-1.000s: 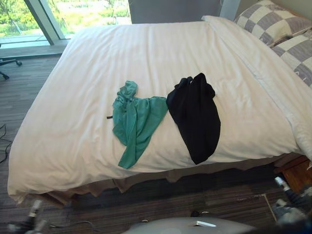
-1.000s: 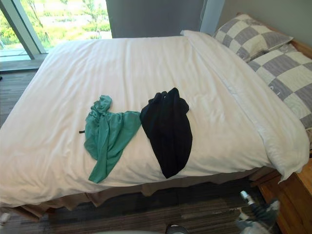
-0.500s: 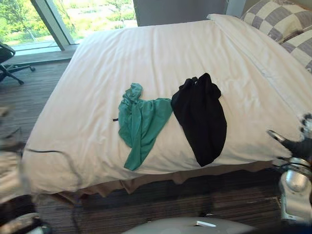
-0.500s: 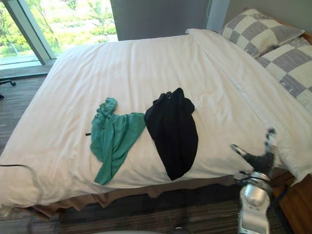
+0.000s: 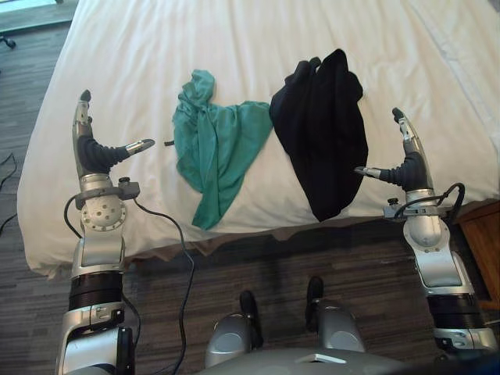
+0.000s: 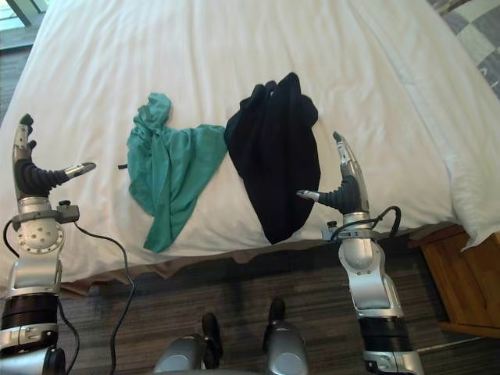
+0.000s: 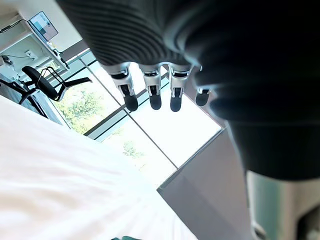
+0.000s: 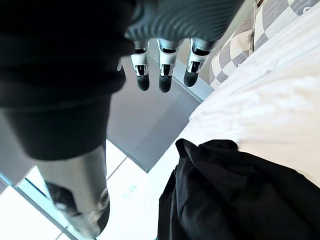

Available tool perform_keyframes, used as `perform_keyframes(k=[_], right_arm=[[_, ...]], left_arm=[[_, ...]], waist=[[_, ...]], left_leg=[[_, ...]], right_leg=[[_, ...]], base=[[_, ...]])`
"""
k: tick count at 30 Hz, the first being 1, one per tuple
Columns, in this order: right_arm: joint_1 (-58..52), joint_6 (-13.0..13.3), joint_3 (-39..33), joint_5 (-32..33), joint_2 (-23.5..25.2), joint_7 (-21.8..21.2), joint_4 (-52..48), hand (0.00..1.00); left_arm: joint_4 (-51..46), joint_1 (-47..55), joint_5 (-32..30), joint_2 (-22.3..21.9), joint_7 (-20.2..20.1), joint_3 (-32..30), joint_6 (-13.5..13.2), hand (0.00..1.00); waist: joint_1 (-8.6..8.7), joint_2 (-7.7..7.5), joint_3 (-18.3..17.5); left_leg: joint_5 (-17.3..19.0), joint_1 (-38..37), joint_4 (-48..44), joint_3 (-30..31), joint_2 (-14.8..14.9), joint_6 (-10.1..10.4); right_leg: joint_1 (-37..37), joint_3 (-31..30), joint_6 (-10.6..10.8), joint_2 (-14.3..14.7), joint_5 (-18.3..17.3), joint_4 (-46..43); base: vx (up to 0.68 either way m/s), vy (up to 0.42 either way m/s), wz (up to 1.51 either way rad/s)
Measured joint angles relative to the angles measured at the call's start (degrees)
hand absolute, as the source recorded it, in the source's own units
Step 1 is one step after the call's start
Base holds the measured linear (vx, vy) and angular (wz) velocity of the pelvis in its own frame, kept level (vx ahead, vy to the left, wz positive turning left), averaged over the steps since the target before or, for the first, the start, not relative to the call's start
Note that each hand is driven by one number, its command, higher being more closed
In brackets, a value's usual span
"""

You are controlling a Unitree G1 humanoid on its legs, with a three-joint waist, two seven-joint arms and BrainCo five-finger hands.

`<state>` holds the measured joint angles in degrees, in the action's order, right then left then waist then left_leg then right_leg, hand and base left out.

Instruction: Tidy the bed and pick cloth on bed and put in laundry

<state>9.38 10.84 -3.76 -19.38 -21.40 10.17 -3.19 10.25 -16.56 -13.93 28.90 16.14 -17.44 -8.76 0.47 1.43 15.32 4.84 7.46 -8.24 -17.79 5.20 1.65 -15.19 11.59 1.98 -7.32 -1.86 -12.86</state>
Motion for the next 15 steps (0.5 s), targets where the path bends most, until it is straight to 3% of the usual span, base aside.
perform_keyframes(k=[5, 9, 15], right_arm=[[0.02, -0.08, -0.06, 0.03, 0.00, 0.01, -0.32, 0.00], [1.03, 0.05, -0.04, 0.08, 0.01, 0.03, -3.36, 0.00], [1.39, 0.14, 0.47, 0.08, 0.05, 0.04, -6.51, 0.00]], left_arm=[[0.00, -3.39, -3.40, 2.09, -0.01, 1.26, 2.00, 0.00], [0.38, -9.41, -5.33, 4.49, 0.45, 1.75, 2.89, 0.00], [2.47, -15.35, -5.90, 4.65, 0.54, 3.22, 4.85, 0.00]], waist=[[0.15, 0.15, 0.62], [0.31, 0.05, 3.45], [1.48, 0.20, 6.15]], left_leg=[[-0.03, 2.32, -0.56, -0.87, 0.08, -0.03], [-0.26, 4.72, -1.05, -2.02, 0.05, -0.40], [-0.18, 7.02, -2.01, -2.62, 0.22, -0.74]], right_leg=[[-2.56, -1.02, 0.17, 0.07, 1.15, 0.37], [-5.08, -2.18, 0.28, 0.05, 2.51, 0.88], [-6.51, -2.85, 0.32, 0.18, 4.30, 2.71]], base=[[0.01, 0.009, -0.10], [-0.02, 0.020, -0.12], [-0.01, 0.019, -0.06]])
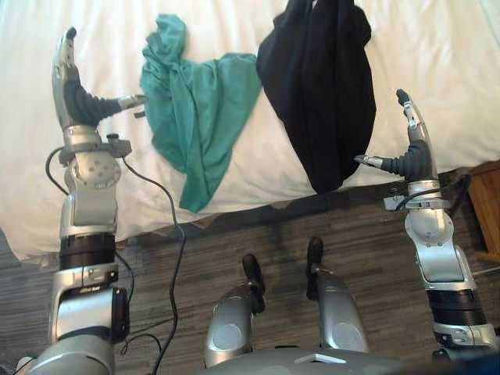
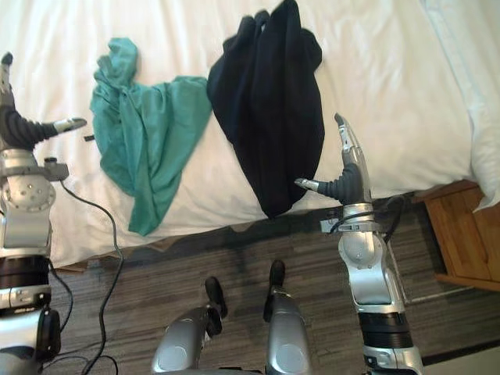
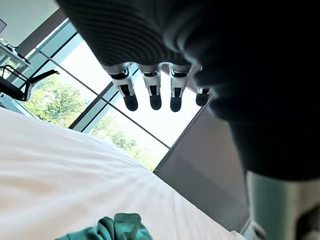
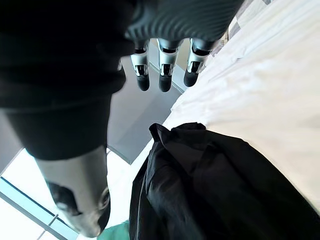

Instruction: Tidy the bed and pick cloth on bed and put in laundry

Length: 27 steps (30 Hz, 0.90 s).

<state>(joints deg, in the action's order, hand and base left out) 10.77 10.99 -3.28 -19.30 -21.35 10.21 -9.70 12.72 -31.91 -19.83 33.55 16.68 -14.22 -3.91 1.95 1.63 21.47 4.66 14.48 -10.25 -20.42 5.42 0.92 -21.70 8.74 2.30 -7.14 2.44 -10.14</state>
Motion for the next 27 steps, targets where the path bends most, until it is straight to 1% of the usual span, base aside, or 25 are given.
perform_keyframes(k=[4, 6, 9, 10, 12, 13, 14, 16, 19, 21, 22, 23, 25, 27], right_arm=[[-1.27, 0.52, 0.66, -0.01, 0.40, 0.15, -4.96, 0.00], [-2.37, 0.69, 0.65, 0.00, 1.29, 0.21, -6.51, 0.00], [-3.76, 0.69, 0.54, 0.01, 3.06, 0.26, -9.75, 0.00], [-3.99, 0.71, 0.55, 0.03, 3.67, 0.27, -11.87, 0.00], [-4.60, 0.76, 0.48, 0.09, 4.24, 0.43, -13.86, 0.00], [-5.00, 0.79, 0.48, 0.30, 5.11, 0.70, -15.27, 0.00], [-5.01, 0.79, 0.49, 0.55, 5.37, 0.75, -15.71, 0.00], [-5.03, 0.82, 0.47, 1.44, 5.72, 1.06, -17.39, 0.00], [-4.71, 1.35, 0.47, 2.58, 6.08, 1.11, -18.76, 0.00], [-4.27, 1.65, 0.19, 4.35, 7.37, 1.22, -20.11, 0.00], [-3.85, 1.82, 0.13, 4.92, 7.41, 1.22, -20.50, 0.00], [-3.26, 1.98, -0.42, 5.46, 7.37, 1.21, -21.54, 0.00], [-1.93, 2.08, -1.01, 7.70, 7.39, 1.20, -22.70, 0.00], [0.30, 2.99, -1.00, 11.06, 7.39, 0.84, -23.00, 0.00]], left_arm=[[-0.23, -1.67, -0.76, 0.00, -0.01, 0.80, 1.02, 0.00], [-0.32, -2.51, -1.59, -0.02, -0.02, 1.36, 1.31, 0.00], [-0.75, -3.20, -2.34, -0.20, -0.08, 2.35, 1.70, 0.00], [-1.02, -3.34, -3.12, -1.24, -0.20, 2.74, 2.29, 0.00], [-1.93, -3.34, -4.05, -2.32, -0.33, 2.87, 2.64, 0.00], [-2.34, -3.35, -4.62, -3.98, -0.59, 3.06, 3.03, 0.00], [-2.34, -3.35, -4.64, -4.54, -0.61, 3.27, 3.25, 0.00], [-2.33, -3.53, -5.96, -6.10, -1.50, 4.85, 3.81, 0.00], [-1.60, -3.57, -7.25, -6.48, -2.71, 5.88, 4.04, 0.00], [1.56, -5.10, -8.98, -6.47, -3.14, 7.53, 4.98, 0.00], [2.26, -5.82, -9.09, -6.46, -3.35, 7.59, 4.97, 1.00], [2.90, -7.61, -9.11, -6.43, -3.54, 7.54, 4.87, 1.00], [3.90, -10.21, -10.50, -5.78, -4.54, 7.62, 4.27, 1.00], [4.43, -11.51, -12.79, -3.92, -6.09, 8.81, 3.24, 1.00]], waist=[[0.18, -0.13, 0.90], [0.12, -0.11, 2.29], [-0.24, -0.18, 3.21], [-0.44, -0.09, 3.52], [-0.45, -0.15, 3.56], [-0.49, -0.20, 3.65], [-0.51, -0.20, 3.73], [-0.60, -0.27, 4.47], [-0.86, -0.45, 4.64], [-1.34, -0.51, 4.68], [-1.37, -0.65, 4.77], [-1.44, -0.98, 5.16], [-1.58, -0.94, 5.42], [-1.84, -0.93, 5.67]], left_leg=[[0.21, 2.74, -1.19, -1.21, 0.46, -0.32], [0.26, 3.47, -2.10, -1.55, 0.88, -0.34], [0.59, 4.79, -3.02, -2.71, 1.74, -0.28], [0.75, 5.48, -3.45, -2.90, 2.13, -0.10], [1.27, 6.88, -4.68, -3.32, 2.77, -0.03], [1.68, 7.82, -5.65, -3.88, 3.33, 0.00], [1.93, 8.20, -6.23, -4.02, 3.62, 0.02], [2.64, 9.46, -7.84, -4.32, 4.54, 0.17], [3.35, 11.85, -9.59, -4.41, 5.58, 0.24], [3.54, 14.44, -11.16, -4.57, 6.42, 0.33], [3.54, 15.14, -11.37, -4.58, 6.56, 0.33], [3.54, 16.55, -12.14, -4.55, 6.91, 0.33], [3.57, 18.90, -13.36, -4.55, 7.62, 0.30], [3.73, 20.91, -14.45, -4.42, 8.16, 0.23]], right_leg=[[-2.56, -0.62, -0.07, 0.21, 0.92, 0.44], [-3.04, -0.91, 0.02, 0.32, 1.19, 0.45], [-4.29, -1.64, -0.36, 0.80, 1.90, 0.85], [-4.76, -1.69, -0.33, 1.04, 2.29, 1.20], [-5.65, -1.69, -0.25, 1.39, 2.60, 1.29], [-6.30, -1.77, -0.45, 1.67, 3.04, 1.63], [-6.41, -1.85, -0.50, 1.83, 3.18, 1.81], [-7.03, -1.93, -0.46, 2.29, 3.45, 1.86], [-8.70, -1.93, -0.63, 2.85, 3.80, 1.84], [-10.70, -1.83, -0.68, 3.23, 4.18, 1.74], [-11.31, -1.76, -0.64, 3.28, 4.31, 1.71], [-12.35, -1.72, -0.83, 3.43, 4.61, 1.69], [-13.84, -1.41, -0.73, 3.60, 5.02, 1.69], [-14.83, -0.53, -0.71, 3.67, 5.38, 1.83]], base=[[-0.01, 0.018, -0.10], [0.00, 0.004, -0.10], [-0.01, -0.009, -0.14], [-0.02, -0.027, -0.13], [-0.02, -0.024, -0.12], [-0.02, -0.020, -0.13], [-0.02, -0.019, -0.14], [-0.02, -0.014, -0.08], [-0.02, -0.029, -0.07], [-0.01, -0.044, -0.03], [-0.01, -0.059, 0.00], [-0.02, -0.060, 0.05], [-0.03, -0.048, 0.09], [-0.04, -0.032, 0.10]])
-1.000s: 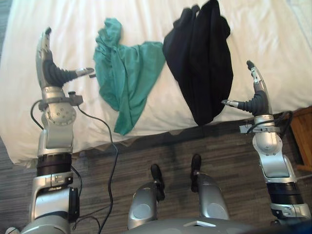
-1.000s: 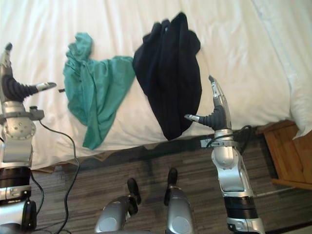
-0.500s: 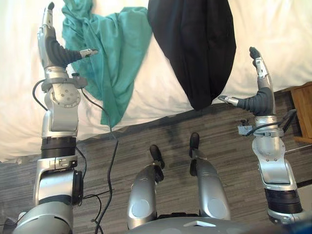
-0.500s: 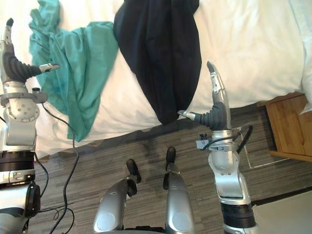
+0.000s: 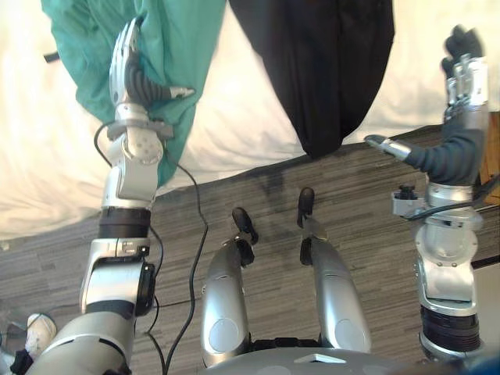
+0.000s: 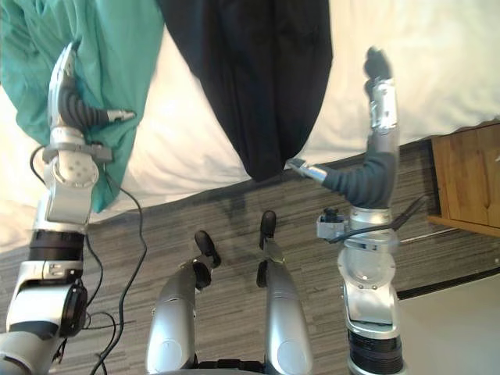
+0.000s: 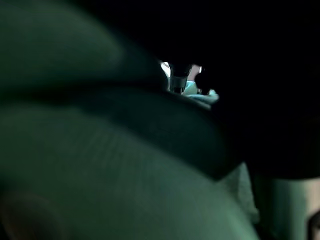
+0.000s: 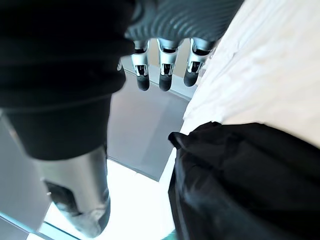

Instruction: Tidy the bed and pick cloth on bed and put in laundry

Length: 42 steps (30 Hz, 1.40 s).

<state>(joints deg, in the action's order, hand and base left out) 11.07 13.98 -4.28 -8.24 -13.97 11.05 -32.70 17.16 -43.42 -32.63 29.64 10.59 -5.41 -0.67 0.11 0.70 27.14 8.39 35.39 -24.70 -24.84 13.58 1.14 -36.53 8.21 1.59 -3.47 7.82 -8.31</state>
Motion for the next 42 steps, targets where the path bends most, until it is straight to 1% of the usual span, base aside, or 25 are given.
perform_keyframes(k=[1, 3, 4, 6, 9, 10, 11, 13, 14, 15, 16, 18, 19, 23, 25, 26, 28, 30, 31, 32, 34, 36, 38, 40, 42], right_arm=[[0.47, 0.23, -0.01, 0.68, 0.00, -0.20, -0.01, 0.00], [1.60, 1.11, 0.02, 1.98, -0.02, -0.95, -0.19, 0.00], [1.77, 1.31, 0.03, 2.50, -0.02, -1.14, -0.20, 0.00], [2.79, 1.89, 0.21, 2.52, -0.41, -1.75, -0.29, 0.00], [3.31, 2.25, 0.27, 2.43, -2.49, -1.78, -0.23, 0.00], [3.53, 2.18, 0.26, 2.27, -4.32, -1.85, 0.26, 0.00], [4.02, 1.82, 0.25, 1.51, -5.61, -1.84, 1.01, 0.00], [5.42, 0.26, -0.12, -1.45, -8.22, -1.80, 4.77, 0.00], [6.04, -0.15, -0.45, -2.12, -8.77, -1.78, 5.77, 0.00], [6.64, -1.37, -1.49, -3.21, -9.70, -1.67, 7.77, 0.00], [7.56, -2.59, -3.02, -4.62, -10.01, -1.27, 9.78, 0.00], [9.23, -3.79, -4.77, -6.11, -11.05, -0.41, 12.14, 0.00], [9.75, -4.30, -5.16, -6.74, -11.78, -0.02, 12.98, 0.00], [13.94, -6.90, -8.39, -7.38, -17.41, 0.67, 22.63, 0.00], [14.83, -7.53, -8.80, -5.98, -20.10, 0.49, 26.71, 0.00], [15.08, -7.69, -8.81, -4.01, -21.60, 0.05, 28.93, 0.00], [15.63, -7.79, -8.92, -1.69, -24.15, -0.76, 32.46, 0.00], [16.59, -7.97, -9.85, 2.48, -27.71, -1.95, 37.65, 0.00], [16.96, -8.03, -10.44, 3.53, -28.71, -2.16, 39.88, 0.00], [17.78, -8.26, -10.87, 4.77, -29.37, -2.60, 42.66, 0.00], [20.47, -8.27, -10.93, 6.70, -30.26, -3.44, 47.07, 0.00], [22.77, -7.78, -10.83, 8.01, -30.33, -4.14, 49.23, 0.00], [25.70, -7.16, -9.11, 11.02, -30.76, -4.62, 52.94, 0.00], [28.69, -6.58, -7.15, 13.76, -31.17, -4.59, 55.08, 0.00], [30.19, -6.32, -6.02, 14.72, -30.97, -4.43, 56.27, 0.00]], left_arm=[[0.01, -0.21, -0.78, 0.94, -0.60, 0.57, -0.32, 1.00], [-0.23, -0.31, -2.80, 4.79, -1.80, 2.92, -2.01, 1.00], [-0.43, -0.21, -3.46, 5.49, -2.25, 3.26, -2.52, 1.00], [-4.63, 2.98, -5.27, 8.14, -4.33, 3.30, -4.03, 1.00], [-11.02, 8.64, -5.16, 9.15, -5.39, 3.29, -5.26, 1.00], [-15.21, 12.25, -3.81, 9.44, -6.78, 3.12, -5.54, 1.00], [-17.63, 15.29, -0.54, 9.40, -8.09, 2.87, -6.35, 1.00], [-22.73, 23.72, 7.96, 8.78, -10.85, 2.48, -8.05, 1.00], [-23.79, 25.85, 9.81, 8.51, -11.56, 2.47, -8.59, 1.00], [-25.40, 29.59, 13.84, 7.59, -12.93, 2.51, -8.83, 1.00], [-26.84, 32.79, 16.46, 6.43, -14.11, 2.71, -8.87, 1.00], [-28.97, 37.73, 18.79, 5.35, -15.51, 2.62, -8.64, 1.00], [-29.51, 39.21, 20.01, 5.34, -15.97, 2.61, -8.60, 1.00], [-34.43, 47.02, 28.50, 5.46, -17.97, 0.90, -8.25, 1.00], [-36.65, 49.07, 33.24, 6.90, -18.62, 0.38, -8.36, 1.00], [-37.85, 49.78, 36.17, 8.45, -19.60, 0.21, -8.58, 1.00], [-38.96, 49.88, 38.68, 10.11, -20.40, -0.28, -8.74, 1.00], [-38.95, 49.91, 43.45, 11.60, -20.52, -2.56, -8.74, 1.00], [-38.93, 49.92, 45.14, 12.88, -20.46, -3.74, -8.71, 1.00], [-38.92, 49.92, 46.24, 14.48, -20.12, -4.92, -8.69, 1.00], [-38.77, 49.92, 47.84, 18.15, -20.01, -6.92, -8.69, 1.00], [-38.17, 49.93, 48.98, 20.65, -20.18, -7.41, -8.70, 1.00], [-36.15, 49.88, 50.94, 23.91, -21.01, -7.42, -8.68, 1.00], [-33.65, 49.72, 52.47, 26.69, -22.01, -7.37, -8.56, 1.00], [-31.63, 48.69, 53.95, 29.06, -22.46, -6.84, -8.45, 1.00]], waist=[[-0.09, -0.05, 0.03], [-0.45, -0.05, 0.03], [-0.58, -0.05, 0.03], [-0.76, 0.05, -0.04], [-1.09, 0.38, -0.27], [-1.09, 0.50, -0.33], [-1.11, 0.52, -0.34], [-1.45, 0.58, -0.52], [-1.51, 0.65, -0.89], [-1.95, 0.97, -2.22], [-2.87, 0.77, -2.88], [-3.62, 1.23, -3.61], [-3.65, 1.24, -3.66], [-4.46, 1.23, -3.67], [-4.72, 1.41, -3.77], [-4.95, 1.55, -3.87], [-5.75, 1.62, -3.94], [-6.10, 2.85, -4.83], [-6.15, 3.15, -5.01], [-6.54, 3.24, -5.06], [-6.86, 3.61, -5.22], [-6.93, 3.77, -5.32], [-6.71, 3.90, -5.39], [-6.45, 4.60, -5.84], [-6.37, 4.97, -6.07]], left_leg=[[0.04, 0.34, -0.17, 0.07, 0.11, 0.01], [0.26, 0.95, -0.42, 0.19, 0.24, -0.04], [0.30, 1.00, -0.44, 0.19, 0.23, -0.08], [0.47, 1.39, -0.32, 0.29, 0.08, 0.00], [-0.38, 0.90, 0.57, 0.42, -0.45, -0.25], [-0.98, 0.66, 1.12, 0.30, -0.76, -0.20], [-1.42, -0.09, 2.11, 0.33, -1.18, -0.25], [-3.26, -3.04, 5.82, 0.99, -2.71, 0.00], [-3.79, -3.52, 6.96, 1.31, -3.23, 0.05], [-4.91, -3.74, 9.00, 2.07, -3.99, 0.03], [-6.03, -4.56, 11.09, 2.19, -4.56, 0.17], [-7.82, -4.84, 13.76, 3.36, -5.41, 0.60], [-8.51, -5.05, 14.78, 3.54, -5.64, 0.78], [-12.34, -6.24, 20.40, 5.26, -6.70, 0.81], [-13.63, -6.46, 22.47, 5.99, -7.09, 0.82], [-14.08, -6.43, 23.73, 6.48, -7.28, 1.20], [-14.81, -6.20, 25.13, 6.48, -7.53, 1.41], [-15.94, -4.50, 26.55, 6.68, -7.84, 1.32], [-16.50, -3.82, 26.97, 6.80, -7.92, 1.22], [-17.52, -3.25, 27.23, 6.87, -8.03, 0.81], [-18.62, -2.01, 27.96, 7.23, -8.16, 0.91], [-18.79, -1.41, 28.03, 7.33, -8.15, 0.97], [-18.89, -1.02, 28.12, 7.46, -8.22, 1.12], [-18.82, -0.71, 28.78, 7.70, -8.44, 1.47], [-18.94, -0.91, 29.40, 7.72, -8.45, 1.78]], right_leg=[[-0.10, 0.25, 0.05, 0.00, 0.10, 0.11], [-0.19, 0.53, 0.03, -0.02, 0.31, 0.45], [-0.19, 0.54, 0.07, -0.06, 0.34, 0.46], [-0.19, 0.88, 0.09, -0.30, 0.33, 0.50], [-0.13, 1.44, 0.10, -0.82, 0.30, 0.48], [0.23, 1.90, 0.04, -1.17, 0.01, 0.48], [0.83, 2.33, 0.04, -1.46, -0.30, 0.47], [2.91, 3.96, -0.37, -2.29, -1.08, 0.43], [3.22, 4.29, -0.36, -2.64, -1.65, 0.36], [3.22, 5.11, -0.37, -3.01, -2.11, 0.35], [3.26, 5.36, -0.51, -3.16, -2.30, 0.35], [3.28, 6.65, -0.91, -3.53, -2.75, 0.35], [3.28, 6.98, -0.96, -3.62, -2.80, 0.35], [3.30, 8.87, -1.16, -3.78, -2.92, 0.37], [3.29, 9.80, -1.19, -3.90, -2.94, 0.50], [3.05, 10.14, -1.25, -3.91, -2.98, 0.50], [2.36, 10.21, -1.28, -4.00, -2.97, 0.48], [0.66, 11.35, -1.28, -4.45, -2.96, 0.37], [-0.09, 11.70, -1.28, -4.56, -2.95, 0.25], [-0.77, 11.80, -1.28, -4.62, -2.95, 0.20], [-2.02, 12.69, -1.36, -4.82, -3.02, 0.06], [-2.82, 12.97, -1.63, -4.95, -3.28, -0.71], [-3.85, 12.96, -1.69, -5.33, -4.06, -2.23], [-5.04, 12.95, -1.68, -5.84, -4.89, -4.12], [-5.30, 12.95, -1.75, -5.90, -4.95, -4.58]], base=[[-0.04, -0.032, 0.11], [-0.02, -0.020, 0.08], [0.00, -0.011, 0.04], [0.01, -0.005, 0.03], [0.07, -0.005, 0.12], [0.06, -0.007, 0.25], [0.07, -0.011, 0.33], [0.08, -0.020, 0.41], [0.07, -0.033, 0.51], [0.07, -0.048, 0.42], [0.06, -0.041, 0.33], [0.04, -0.035, 0.32], [0.03, -0.043, 0.36], [0.02, -0.042, 0.28], [0.01, -0.013, 0.25], [0.00, -0.005, 0.22], [0.00, -0.001, 0.14], [0.00, 0.010, 0.21], [0.02, 0.010, 0.19], [0.03, 0.004, 0.11], [0.04, 0.001, 0.11], [0.04, 0.007, 0.08], [0.03, 0.012, 0.07], [0.02, 0.017, 0.07], [0.01, 0.010, 0.02]])
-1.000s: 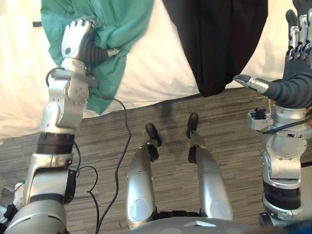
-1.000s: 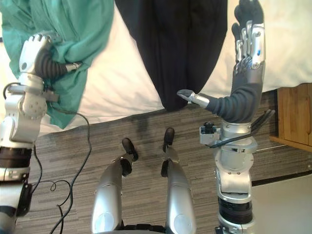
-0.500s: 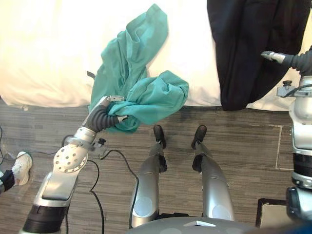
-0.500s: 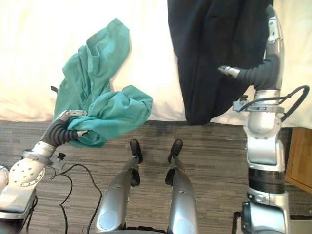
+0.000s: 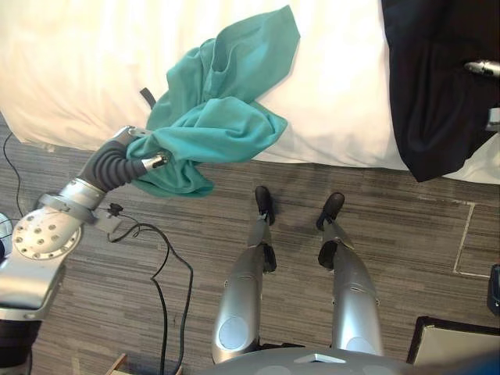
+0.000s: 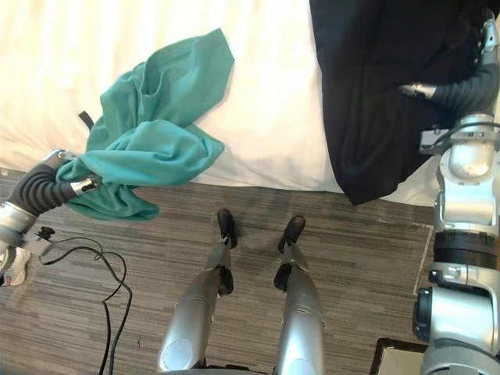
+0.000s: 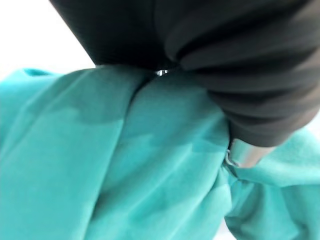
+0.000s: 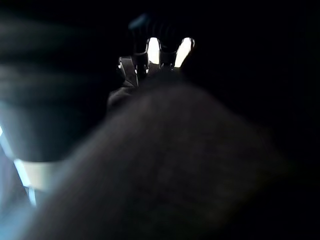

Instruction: Tidy the bed and pick cloth on bed and put in laundry

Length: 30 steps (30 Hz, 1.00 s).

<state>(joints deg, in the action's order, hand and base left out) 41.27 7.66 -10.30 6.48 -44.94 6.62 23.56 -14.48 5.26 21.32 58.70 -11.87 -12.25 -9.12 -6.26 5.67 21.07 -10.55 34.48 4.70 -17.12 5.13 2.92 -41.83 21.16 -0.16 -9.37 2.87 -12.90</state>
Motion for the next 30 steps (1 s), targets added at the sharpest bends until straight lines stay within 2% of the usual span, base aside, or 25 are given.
perform_keyframes(k=[1, 2, 3, 4, 6, 12, 17, 19, 25, 26, 28, 30], right_arm=[[0.34, 0.06, 0.17, 0.25, 0.08, 0.00, 0.13, 0.00], [2.02, 0.07, 0.66, 0.64, 1.61, 0.01, 1.29, 0.00], [3.30, 0.09, 0.99, 1.58, 3.45, 0.07, 2.00, 0.00], [3.62, -0.01, 1.08, 1.88, 3.92, 0.29, 2.30, 0.00], [4.52, 0.05, 2.47, 3.24, 4.35, 1.29, 3.91, 0.00], [8.70, 0.29, 4.92, 12.57, 6.54, 2.75, 7.54, 0.00], [9.00, 0.23, 6.63, 14.95, 7.80, 3.28, 7.47, 0.00], [9.02, 0.07, 6.64, 14.96, 8.52, 3.56, 7.49, 0.00], [11.53, -0.50, 9.16, 13.47, 10.39, 3.73, 7.95, 0.00], [11.80, -0.49, 9.26, 12.33, 10.52, 3.74, 8.12, 1.00], [12.99, -0.49, 10.63, 9.22, 10.57, 3.91, 9.23, 1.00], [13.12, -0.48, 11.45, 1.90, 10.37, 4.35, 9.56, 1.00]], left_arm=[[0.79, -0.68, 0.31, 0.67, -0.38, 0.51, 0.08, 1.00], [3.86, -0.97, 0.72, -1.41, -0.95, 0.47, -0.60, 1.00], [9.47, -1.81, 1.80, -5.53, -1.08, 1.37, -1.14, 1.00], [12.05, -2.37, 0.75, -7.70, -0.28, 2.55, -1.24, 1.00], [19.51, -2.27, -5.12, -12.25, 1.97, 8.10, 0.23, 1.00], [20.70, -1.87, -7.48, -19.78, 3.10, 16.02, 0.97, 1.00], [22.65, -3.60, -11.31, -22.40, 3.75, 16.91, 1.00, 1.00], [25.01, -5.37, -13.31, -22.78, 5.29, 17.97, 1.14, 1.00], [28.08, -8.52, -14.27, -25.85, 6.70, 18.99, 1.41, 1.00], [28.26, -8.72, -14.52, -26.22, 7.19, 18.96, 1.41, 1.00], [29.44, -9.37, -15.43, -27.22, 7.64, 19.04, 1.43, 1.00], [30.49, -9.89, -16.40, -28.33, 8.34, 19.03, 1.46, 1.00]], waist=[[0.03, 0.28, -0.24], [0.63, 0.72, -0.78], [0.80, 1.42, -1.68], [0.75, 1.79, -2.08], [0.57, 2.34, -2.51], [0.56, 2.22, -2.57], [0.60, 2.24, -2.74], [0.75, 2.22, -3.03], [0.61, 2.26, -3.13], [0.61, 2.25, -3.15], [0.61, 2.24, -3.15], [0.66, 2.16, -4.01]], left_leg=[[-0.16, -0.06, 0.35, 0.06, -0.01, 0.22], [-0.29, -0.15, 0.40, 0.18, -0.02, 0.27], [-0.32, -0.44, 0.39, 0.05, -0.05, 0.24], [-0.33, -0.60, 0.39, -0.06, -0.06, 0.22], [-0.98, -1.50, 0.43, 0.23, 0.04, 0.00], [-1.47, -2.03, 1.05, 0.86, 0.69, 1.10], [-2.06, -2.43, 1.07, 1.15, 0.93, 1.17], [-2.34, -2.43, 1.07, 2.11, 1.02, 1.01], [-2.86, -1.67, 0.90, 3.57, 0.93, 1.09], [-2.96, -1.47, 0.91, 3.72, 0.96, 1.01], [-3.10, -1.00, 0.93, 3.91, 0.98, 1.02], [-3.35, 0.12, 1.06, 4.35, 1.06, 1.25]], right_leg=[[-0.03, 0.02, 0.00, 0.00, 0.00, -0.06], [0.00, 0.01, 0.00, -0.03, 0.00, -0.19], [0.04, -0.15, -0.02, -0.08, -0.02, -0.35], [0.03, -0.24, -0.08, -0.12, -0.21, -0.63], [-0.01, -0.21, -0.54, -0.42, -1.69, -2.92], [-0.53, 0.40, -0.96, -0.57, -3.36, -6.04], [-0.16, 0.87, -1.10, -0.57, -3.40, -6.58], [0.38, 1.66, -1.21, -0.56, -3.48, -6.60], [0.15, 2.39, -1.29, -0.73, -3.78, -7.02], [-0.02, 2.55, -1.33, -0.76, -3.84, -7.14], [-0.54, 2.72, -1.55, -0.86, -4.03, -7.60], [-1.70, 2.94, -1.79, -0.88, -4.24, -8.14]], base=[[0.00, 0.020, 0.03], [0.00, 0.000, 0.00], [0.03, 0.019, -0.05], [0.04, 0.014, -0.05], [0.04, -0.008, 0.05], [-0.01, -0.039, 0.08], [-0.01, -0.021, 0.02], [0.02, -0.023, 0.14], [0.02, -0.017, 0.10], [0.02, -0.025, 0.13], [0.01, -0.028, 0.04], [0.01, -0.032, 0.03]])
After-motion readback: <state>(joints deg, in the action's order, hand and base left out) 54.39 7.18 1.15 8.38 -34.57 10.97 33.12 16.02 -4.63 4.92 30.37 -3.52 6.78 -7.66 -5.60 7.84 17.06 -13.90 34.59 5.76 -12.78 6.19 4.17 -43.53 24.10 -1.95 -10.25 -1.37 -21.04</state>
